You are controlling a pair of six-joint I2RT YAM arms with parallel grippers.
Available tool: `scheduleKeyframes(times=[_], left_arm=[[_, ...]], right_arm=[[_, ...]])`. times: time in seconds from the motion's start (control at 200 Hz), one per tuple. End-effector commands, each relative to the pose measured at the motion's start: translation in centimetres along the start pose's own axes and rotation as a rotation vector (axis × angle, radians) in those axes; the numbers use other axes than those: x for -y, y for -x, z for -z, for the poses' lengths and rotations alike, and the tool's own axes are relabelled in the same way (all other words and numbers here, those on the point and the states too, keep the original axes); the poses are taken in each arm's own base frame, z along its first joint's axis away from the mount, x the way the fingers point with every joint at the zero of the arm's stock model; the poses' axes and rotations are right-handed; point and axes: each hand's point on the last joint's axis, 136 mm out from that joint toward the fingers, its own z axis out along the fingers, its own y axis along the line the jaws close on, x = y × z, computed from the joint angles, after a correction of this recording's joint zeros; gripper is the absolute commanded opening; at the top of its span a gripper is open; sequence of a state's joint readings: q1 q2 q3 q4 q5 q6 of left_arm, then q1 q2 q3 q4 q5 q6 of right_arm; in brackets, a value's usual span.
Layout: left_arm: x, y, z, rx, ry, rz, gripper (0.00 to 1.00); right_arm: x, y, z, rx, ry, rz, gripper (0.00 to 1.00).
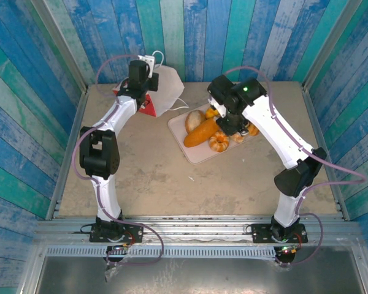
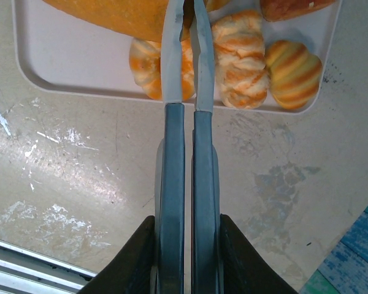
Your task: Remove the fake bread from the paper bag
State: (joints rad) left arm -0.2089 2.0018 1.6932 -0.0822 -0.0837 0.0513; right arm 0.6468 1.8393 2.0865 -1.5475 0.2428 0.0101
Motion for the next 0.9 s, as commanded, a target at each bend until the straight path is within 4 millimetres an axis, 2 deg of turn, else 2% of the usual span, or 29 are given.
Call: scheduleKeyframes(times=[0.0, 0.085, 0.2, 0.321, 0.581, 0.756, 0.896], left_arm=[[-0.4, -2.0, -0.6, -0.046, 0.002, 0.01, 0.0], [-0.4, -1.9, -0.6, -0.044, 0.002, 0.011, 0.0], [-0.4, -1.9, -0.4, -0.044, 0.0, 0.012, 0.0], [-0.3, -2.0, -0.4, -0.044, -0.003, 0.015, 0.0], [-0.1, -1.7, -0.4, -0.039, -0.018, 0.022, 0.0], [0.0, -1.6, -0.3, -0.037, -0.019, 0.023, 0.0], [0.0, -1.4, -0.1, -0.033, -0.019, 0.023, 0.0]], right_arm=[[-0.2, 0.6, 0.0, 0.017, -0.007, 0.032, 0.02], [-0.5, 0.6, -0.6, -0.001, 0.001, 0.047, 0.03], [0.0, 0.5, -1.3, -0.021, -0.041, 0.042, 0.07], [0.7, 0.8, -1.6, -0.022, -0.077, 0.028, 0.14], [0.6, 1.8, -3.0, -0.043, -0.079, 0.025, 0.29], [1.7, 2.0, -2.9, -0.037, -0.083, -0.033, 0.4], [2.0, 2.2, -2.6, -0.018, -0.07, -0.069, 0.43]])
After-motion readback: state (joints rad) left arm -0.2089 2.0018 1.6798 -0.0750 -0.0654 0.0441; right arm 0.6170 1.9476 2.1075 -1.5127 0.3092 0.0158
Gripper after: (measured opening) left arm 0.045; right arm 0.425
